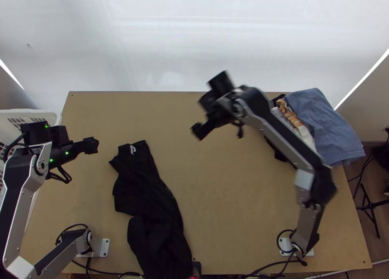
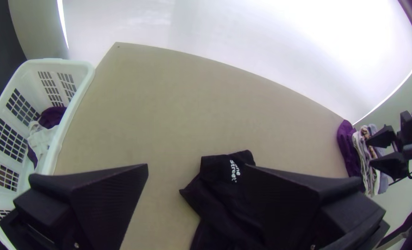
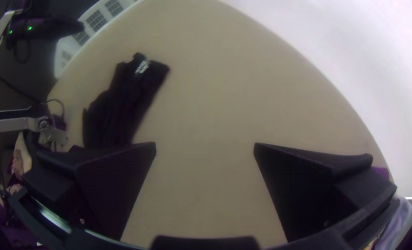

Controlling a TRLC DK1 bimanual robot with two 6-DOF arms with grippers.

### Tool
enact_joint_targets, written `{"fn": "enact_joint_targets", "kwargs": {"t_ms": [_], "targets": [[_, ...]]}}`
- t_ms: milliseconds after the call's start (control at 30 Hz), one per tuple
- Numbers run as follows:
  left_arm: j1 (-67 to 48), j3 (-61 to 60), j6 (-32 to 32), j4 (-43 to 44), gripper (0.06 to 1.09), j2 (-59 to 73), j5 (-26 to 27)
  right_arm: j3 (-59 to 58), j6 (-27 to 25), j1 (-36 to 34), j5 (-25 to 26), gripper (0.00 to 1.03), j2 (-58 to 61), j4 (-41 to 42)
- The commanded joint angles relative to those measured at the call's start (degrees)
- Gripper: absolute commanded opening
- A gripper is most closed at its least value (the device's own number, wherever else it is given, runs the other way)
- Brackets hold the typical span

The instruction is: Fold the t-shirt

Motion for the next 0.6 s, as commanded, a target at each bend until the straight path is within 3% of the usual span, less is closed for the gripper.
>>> {"fn": "enact_joint_targets", "kwargs": {"t_ms": [0,300,467,567], "targets": [[-0.06,-2.51,-0.11,1.43,1.04,-1.82,-0.08,11.70,0.03,8.85,-10.66,0.98,14.95,-5.40],[0.55,-4.80,-0.37,2.92,1.04,-3.14,-0.08,13.37,0.82,13.25,-12.59,0.98,17.76,5.15],[0.55,-5.94,-1.34,4.41,1.04,-3.31,-0.08,14.87,3.37,14.30,-17.87,0.93,21.45,5.85],[0.64,-6.38,-1.78,5.12,1.04,-3.49,-0.08,14.69,3.19,16.32,-18.57,0.91,23.21,5.85]]}}
